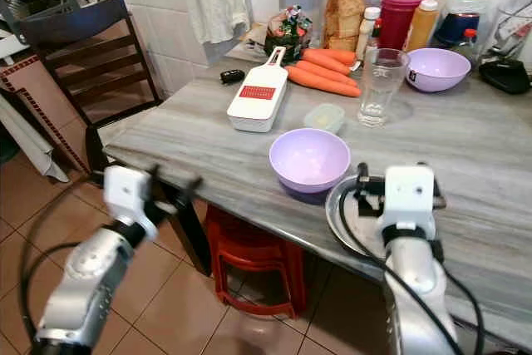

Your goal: Setting the table

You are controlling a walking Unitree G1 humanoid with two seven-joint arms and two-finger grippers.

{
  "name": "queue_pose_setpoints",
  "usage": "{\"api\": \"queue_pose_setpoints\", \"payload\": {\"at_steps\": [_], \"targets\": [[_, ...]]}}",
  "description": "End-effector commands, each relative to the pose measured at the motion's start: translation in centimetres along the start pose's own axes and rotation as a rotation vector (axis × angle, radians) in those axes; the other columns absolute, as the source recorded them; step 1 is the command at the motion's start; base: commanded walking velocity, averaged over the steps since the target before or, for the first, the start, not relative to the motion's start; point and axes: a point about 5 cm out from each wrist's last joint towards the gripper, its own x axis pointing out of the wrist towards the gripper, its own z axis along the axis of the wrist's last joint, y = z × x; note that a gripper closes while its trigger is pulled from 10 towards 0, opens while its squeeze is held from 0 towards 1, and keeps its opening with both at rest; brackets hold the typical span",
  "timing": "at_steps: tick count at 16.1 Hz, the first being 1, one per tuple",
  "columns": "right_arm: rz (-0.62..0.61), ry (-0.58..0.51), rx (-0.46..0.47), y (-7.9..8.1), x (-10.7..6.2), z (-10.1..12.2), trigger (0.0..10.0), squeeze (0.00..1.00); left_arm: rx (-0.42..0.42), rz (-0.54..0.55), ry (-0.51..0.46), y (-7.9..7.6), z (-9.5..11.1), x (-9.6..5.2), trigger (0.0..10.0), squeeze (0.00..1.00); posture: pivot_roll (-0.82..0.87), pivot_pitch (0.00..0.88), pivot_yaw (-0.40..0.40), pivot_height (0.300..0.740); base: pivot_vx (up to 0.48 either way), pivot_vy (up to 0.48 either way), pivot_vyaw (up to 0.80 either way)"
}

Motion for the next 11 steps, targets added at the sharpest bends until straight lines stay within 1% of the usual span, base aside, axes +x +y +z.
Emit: {"api": "queue_pose_setpoints", "payload": {"at_steps": [1,3,5,6,7,9,11], "targets": [[0.014,-0.021,0.023,0.4,-0.1,0.1,10.0,0.00,0.051,0.061,0.012,0.7,-0.2,-0.1,10.0,0.00,-0.11,0.008,0.094,0.740,0.000,0.000,0.00],[0.019,-0.013,0.030,0.7,-0.3,-0.3,10.0,0.00,0.092,0.135,0.021,1.3,-0.3,-0.4,10.0,0.00,-0.11,0.003,0.095,0.740,0.000,0.000,-0.80],[0.023,-0.024,0.034,0.7,-0.3,-0.4,10.0,0.00,0.091,0.181,0.015,1.2,-0.8,-0.7,10.0,0.00,-0.10,0.000,0.094,0.740,0.000,0.000,-0.80],[0.034,-0.036,0.052,0.8,-0.2,-0.4,10.0,0.00,0.087,0.200,0.025,0.9,-1.0,-0.9,10.0,0.00,-0.10,0.000,0.095,0.740,0.000,0.000,-0.64],[0.037,-0.042,0.051,0.9,-0.1,-0.3,10.0,0.00,0.100,0.209,0.030,0.8,-1.1,-0.9,10.0,0.00,-0.10,0.000,0.099,0.740,0.000,0.000,0.00],[0.036,-0.059,0.050,1.0,0.2,0.0,10.0,0.00,0.107,0.194,0.046,0.2,-1.4,-0.9,10.0,0.00,-0.10,0.000,0.102,0.740,0.000,0.000,0.00],[0.030,-0.072,0.056,1.0,0.5,0.1,10.0,0.00,0.133,0.200,0.033,0.1,-1.2,-0.5,10.0,0.00,-0.10,0.000,0.103,0.740,0.000,0.000,0.00]]}}
